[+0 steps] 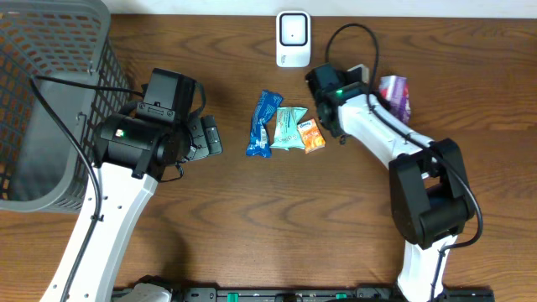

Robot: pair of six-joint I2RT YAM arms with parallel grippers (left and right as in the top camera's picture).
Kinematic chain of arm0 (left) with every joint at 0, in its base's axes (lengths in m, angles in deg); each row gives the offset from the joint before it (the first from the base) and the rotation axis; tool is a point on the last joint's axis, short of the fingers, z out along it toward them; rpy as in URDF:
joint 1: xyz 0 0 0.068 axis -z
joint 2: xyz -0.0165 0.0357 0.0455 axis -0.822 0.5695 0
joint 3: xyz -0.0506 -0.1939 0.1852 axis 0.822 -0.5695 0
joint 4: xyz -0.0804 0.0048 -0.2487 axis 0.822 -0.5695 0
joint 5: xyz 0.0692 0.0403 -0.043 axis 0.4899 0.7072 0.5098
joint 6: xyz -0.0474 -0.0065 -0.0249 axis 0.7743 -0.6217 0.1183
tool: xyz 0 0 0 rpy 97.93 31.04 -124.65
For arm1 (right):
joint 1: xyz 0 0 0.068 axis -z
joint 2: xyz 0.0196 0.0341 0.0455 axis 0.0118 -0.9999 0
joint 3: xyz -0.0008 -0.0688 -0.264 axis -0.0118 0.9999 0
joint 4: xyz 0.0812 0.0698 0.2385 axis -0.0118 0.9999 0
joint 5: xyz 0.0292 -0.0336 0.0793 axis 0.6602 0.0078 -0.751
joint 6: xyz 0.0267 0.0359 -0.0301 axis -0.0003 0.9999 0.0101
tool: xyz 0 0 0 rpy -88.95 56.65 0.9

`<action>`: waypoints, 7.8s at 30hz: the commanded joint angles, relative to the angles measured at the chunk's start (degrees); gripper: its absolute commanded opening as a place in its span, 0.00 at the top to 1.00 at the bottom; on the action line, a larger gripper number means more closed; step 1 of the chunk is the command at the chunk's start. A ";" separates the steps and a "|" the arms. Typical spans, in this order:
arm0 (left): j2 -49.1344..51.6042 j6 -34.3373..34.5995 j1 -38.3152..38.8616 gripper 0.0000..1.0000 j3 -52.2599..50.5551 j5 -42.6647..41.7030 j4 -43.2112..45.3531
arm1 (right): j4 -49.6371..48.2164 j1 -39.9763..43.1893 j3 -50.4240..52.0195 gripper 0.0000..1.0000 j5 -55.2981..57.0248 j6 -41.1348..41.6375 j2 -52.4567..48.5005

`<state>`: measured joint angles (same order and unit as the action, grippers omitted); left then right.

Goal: Scan the item barcode

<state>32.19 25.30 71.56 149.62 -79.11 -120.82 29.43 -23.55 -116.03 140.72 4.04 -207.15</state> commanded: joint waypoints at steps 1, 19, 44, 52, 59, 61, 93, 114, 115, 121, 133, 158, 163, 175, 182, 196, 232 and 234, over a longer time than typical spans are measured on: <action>0.37 0.52 -0.24 0.02 -0.11 0.72 -0.15 | 0.98 -0.83 -2.80 0.48 -7.10 0.79 1.18; 0.35 0.52 -0.24 0.02 -0.11 0.72 -0.15 | 5.09 24.94 -10.93 0.01 -51.30 0.76 18.27; 0.37 0.52 -0.24 0.02 -0.11 0.70 -0.15 | -19.23 31.65 5.73 0.25 -86.23 2.75 2.19; 0.37 0.52 -0.24 0.02 -0.11 0.70 -0.15 | -19.26 31.65 5.73 0.43 -84.70 2.75 -3.48; 0.35 0.52 -0.24 0.02 -0.11 0.72 -0.15 | -18.73 31.80 5.62 0.93 -84.74 2.73 -3.67; 0.37 0.52 -0.24 0.02 -0.11 0.72 -0.15 | -18.38 31.91 5.60 0.99 -84.70 2.47 -2.10; 0.35 0.52 -0.24 0.02 -0.11 0.70 -0.13 | -6.12 9.81 6.05 0.66 -12.00 2.10 6.97; 0.37 0.52 -0.24 0.02 -0.11 0.72 -0.15 | -3.54 9.42 -8.72 0.01 -41.77 2.69 9.49; 0.35 0.52 -0.24 0.02 -0.11 0.72 -0.15 | -3.34 10.75 -9.09 0.01 -43.74 2.69 9.49; 0.37 0.52 -0.24 0.02 -0.11 0.72 -0.13 | -0.15 20.22 -8.85 0.01 -48.33 0.04 9.33; 0.37 0.52 -0.24 0.02 -0.11 0.72 -0.15 | -5.73 36.39 1.53 0.07 -80.61 -10.88 9.09; 0.37 0.52 -0.24 0.02 -0.11 0.72 -0.15 | -29.14 34.07 24.61 0.75 -84.15 -0.48 9.14; 0.35 0.55 -0.24 0.02 -0.11 0.72 -0.15 | -29.07 33.09 22.40 0.92 -87.62 1.33 9.94; 0.35 0.52 -0.24 0.02 -0.11 0.72 -0.15 | -37.59 26.53 12.44 0.99 -83.52 19.87 13.03; 0.35 0.52 -0.24 0.02 -0.11 0.72 -0.15 | -50.99 16.74 12.41 0.99 -63.91 30.75 12.98; 0.37 0.52 -0.24 0.02 -0.11 0.72 -0.15 | -59.28 6.14 -0.72 0.91 -50.93 35.12 2.69; 0.35 0.52 -0.24 0.02 -0.11 0.72 -0.15 | -10.58 39.63 -22.60 0.98 -50.86 14.14 1.46; 0.37 0.52 -0.24 0.02 -0.11 0.72 -0.15 | -6.58 44.02 -22.60 0.98 -48.76 11.32 2.16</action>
<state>32.21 25.30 71.56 149.62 -79.11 -120.84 19.90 15.09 -137.34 86.30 22.01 -209.55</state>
